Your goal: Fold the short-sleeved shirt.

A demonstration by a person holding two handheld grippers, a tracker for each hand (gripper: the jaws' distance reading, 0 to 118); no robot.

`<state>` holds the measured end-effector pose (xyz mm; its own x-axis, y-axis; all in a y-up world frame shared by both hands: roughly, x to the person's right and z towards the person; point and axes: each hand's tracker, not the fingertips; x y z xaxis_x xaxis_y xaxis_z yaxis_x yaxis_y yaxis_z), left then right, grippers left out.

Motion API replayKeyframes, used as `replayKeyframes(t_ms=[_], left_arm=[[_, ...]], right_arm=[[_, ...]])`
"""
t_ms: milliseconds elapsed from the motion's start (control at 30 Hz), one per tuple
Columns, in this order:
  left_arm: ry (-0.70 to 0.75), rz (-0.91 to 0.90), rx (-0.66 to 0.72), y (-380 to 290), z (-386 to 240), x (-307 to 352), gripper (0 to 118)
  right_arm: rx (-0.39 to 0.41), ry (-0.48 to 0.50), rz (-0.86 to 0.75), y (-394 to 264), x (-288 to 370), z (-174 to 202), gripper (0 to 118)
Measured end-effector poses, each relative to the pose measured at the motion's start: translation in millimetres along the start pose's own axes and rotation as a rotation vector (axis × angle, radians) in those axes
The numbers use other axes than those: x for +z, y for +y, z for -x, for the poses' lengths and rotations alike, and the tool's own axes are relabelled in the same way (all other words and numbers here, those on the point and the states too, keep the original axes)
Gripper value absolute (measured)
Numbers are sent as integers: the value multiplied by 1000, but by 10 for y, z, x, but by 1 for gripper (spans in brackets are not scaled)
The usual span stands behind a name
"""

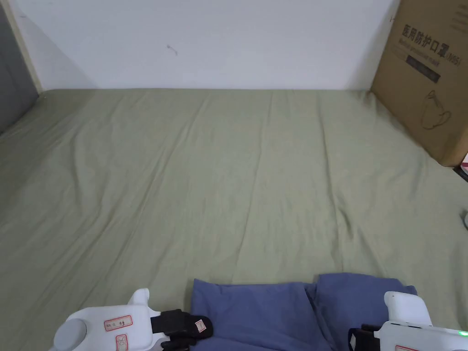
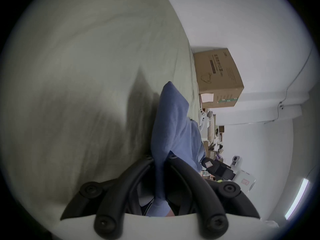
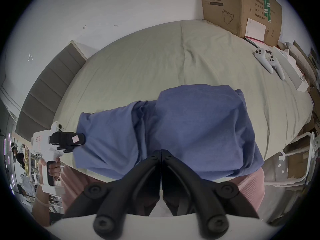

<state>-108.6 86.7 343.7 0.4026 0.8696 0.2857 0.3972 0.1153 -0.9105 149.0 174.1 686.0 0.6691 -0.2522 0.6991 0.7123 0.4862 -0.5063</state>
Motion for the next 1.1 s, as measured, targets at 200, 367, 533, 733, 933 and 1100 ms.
replayKeyframes(t_ms=[200,367,533,733,933,1100], left_arm=[[47,-44,-71,241,-28,527,8],[183,-156,-85,331,55,1228,8],[280,-211,-42,286,93,1640,8],[294,-248,-81,142,-381,1641,8],[247,-241,-198,64,-1308,1269,8],[165,-140,-299,53,-1848,632,8]], right_arm=[[-8,12,-6,69,-20,57,1],[29,25,-2,87,-54,127,1],[31,29,11,37,-118,120,1],[10,23,19,-10,-122,44,1],[-35,15,-16,2,-11,-113,1],[-65,2,-50,-10,120,-287,1]])
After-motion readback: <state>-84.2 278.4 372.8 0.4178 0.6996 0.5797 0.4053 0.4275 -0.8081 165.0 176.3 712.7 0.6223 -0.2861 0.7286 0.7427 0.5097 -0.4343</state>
